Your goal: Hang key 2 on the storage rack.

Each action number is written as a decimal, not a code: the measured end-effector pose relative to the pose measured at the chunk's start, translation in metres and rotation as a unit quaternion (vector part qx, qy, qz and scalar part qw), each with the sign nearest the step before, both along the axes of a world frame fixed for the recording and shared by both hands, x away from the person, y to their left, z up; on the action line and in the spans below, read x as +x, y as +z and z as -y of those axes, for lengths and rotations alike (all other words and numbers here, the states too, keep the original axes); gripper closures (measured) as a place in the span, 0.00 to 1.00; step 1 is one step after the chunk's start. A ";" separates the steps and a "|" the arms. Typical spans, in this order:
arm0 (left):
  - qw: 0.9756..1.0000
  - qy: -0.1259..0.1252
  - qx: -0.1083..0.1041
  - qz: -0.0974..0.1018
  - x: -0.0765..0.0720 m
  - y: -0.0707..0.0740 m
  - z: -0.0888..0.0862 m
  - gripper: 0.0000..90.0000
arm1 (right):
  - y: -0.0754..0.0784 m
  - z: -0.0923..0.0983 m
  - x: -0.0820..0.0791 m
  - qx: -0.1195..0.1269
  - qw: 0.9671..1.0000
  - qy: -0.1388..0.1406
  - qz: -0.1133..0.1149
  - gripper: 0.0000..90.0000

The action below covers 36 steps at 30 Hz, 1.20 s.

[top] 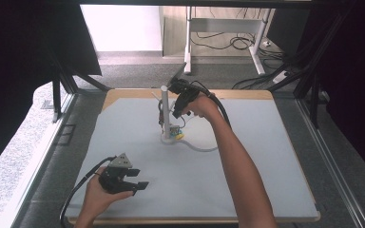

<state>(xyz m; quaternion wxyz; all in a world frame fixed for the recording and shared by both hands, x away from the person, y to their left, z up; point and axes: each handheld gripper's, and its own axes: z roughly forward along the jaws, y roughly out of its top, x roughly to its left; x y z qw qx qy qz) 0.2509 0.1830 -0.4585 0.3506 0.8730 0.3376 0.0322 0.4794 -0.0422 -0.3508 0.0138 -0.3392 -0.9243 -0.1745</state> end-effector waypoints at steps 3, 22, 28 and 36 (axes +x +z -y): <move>1.000 0.000 -0.001 -0.002 0.000 0.000 0.000 0.45 | 0.002 0.003 -0.003 0.001 1.000 -0.002 0.000 0.86; 1.000 0.003 0.010 0.000 0.001 0.000 0.000 0.44 | 0.017 0.049 -0.027 0.040 0.998 -0.020 0.042 0.58; 1.000 0.006 0.004 0.001 -0.001 0.002 -0.001 0.44 | 0.018 0.080 -0.049 0.056 0.996 -0.031 0.066 0.54; 1.000 0.005 0.006 -0.005 0.001 -0.003 0.004 0.44 | 0.013 0.128 -0.075 0.070 0.993 -0.042 0.085 0.53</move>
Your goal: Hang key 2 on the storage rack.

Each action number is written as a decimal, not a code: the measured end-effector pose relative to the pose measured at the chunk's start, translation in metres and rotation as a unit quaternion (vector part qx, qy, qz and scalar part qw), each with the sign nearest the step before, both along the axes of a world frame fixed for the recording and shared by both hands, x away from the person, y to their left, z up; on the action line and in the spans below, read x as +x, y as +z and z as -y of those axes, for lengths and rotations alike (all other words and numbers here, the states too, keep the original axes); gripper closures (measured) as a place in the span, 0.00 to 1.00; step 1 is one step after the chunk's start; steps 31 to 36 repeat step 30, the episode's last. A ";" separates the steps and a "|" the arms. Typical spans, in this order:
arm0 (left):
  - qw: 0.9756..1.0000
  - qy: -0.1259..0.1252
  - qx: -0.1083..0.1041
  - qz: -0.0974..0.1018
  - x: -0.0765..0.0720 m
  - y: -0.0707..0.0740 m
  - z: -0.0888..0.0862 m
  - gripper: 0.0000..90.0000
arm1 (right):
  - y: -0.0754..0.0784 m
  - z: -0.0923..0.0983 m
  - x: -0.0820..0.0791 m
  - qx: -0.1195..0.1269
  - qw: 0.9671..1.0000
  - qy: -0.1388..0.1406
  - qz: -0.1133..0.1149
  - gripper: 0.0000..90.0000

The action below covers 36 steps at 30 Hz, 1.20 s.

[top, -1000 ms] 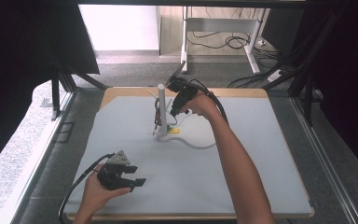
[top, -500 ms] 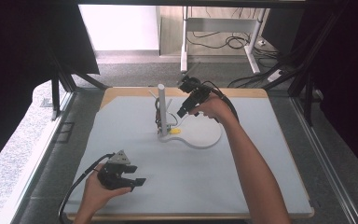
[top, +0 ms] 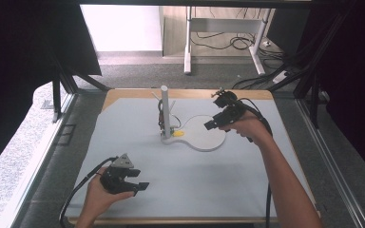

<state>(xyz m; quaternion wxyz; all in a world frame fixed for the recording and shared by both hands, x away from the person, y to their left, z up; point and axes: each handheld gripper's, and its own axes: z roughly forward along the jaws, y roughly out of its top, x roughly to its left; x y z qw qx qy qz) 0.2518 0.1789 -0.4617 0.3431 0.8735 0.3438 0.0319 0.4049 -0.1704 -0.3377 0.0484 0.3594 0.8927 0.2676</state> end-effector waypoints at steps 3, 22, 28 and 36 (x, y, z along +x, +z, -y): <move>1.000 -0.001 0.004 0.000 0.001 -0.001 0.000 0.44 | -0.004 0.017 -0.012 0.002 1.000 -0.004 0.009 0.53; 1.000 0.002 0.028 -0.004 0.003 -0.007 0.006 0.44 | -0.100 0.104 -0.091 0.067 0.996 -0.044 0.039 0.52; 1.000 0.005 0.019 -0.001 0.002 -0.004 0.004 0.44 | -0.106 0.109 -0.102 0.102 0.990 -0.067 0.075 0.52; 1.000 0.007 0.017 0.001 0.002 -0.004 0.003 0.44 | -0.106 0.108 -0.106 0.095 0.990 -0.063 0.083 0.49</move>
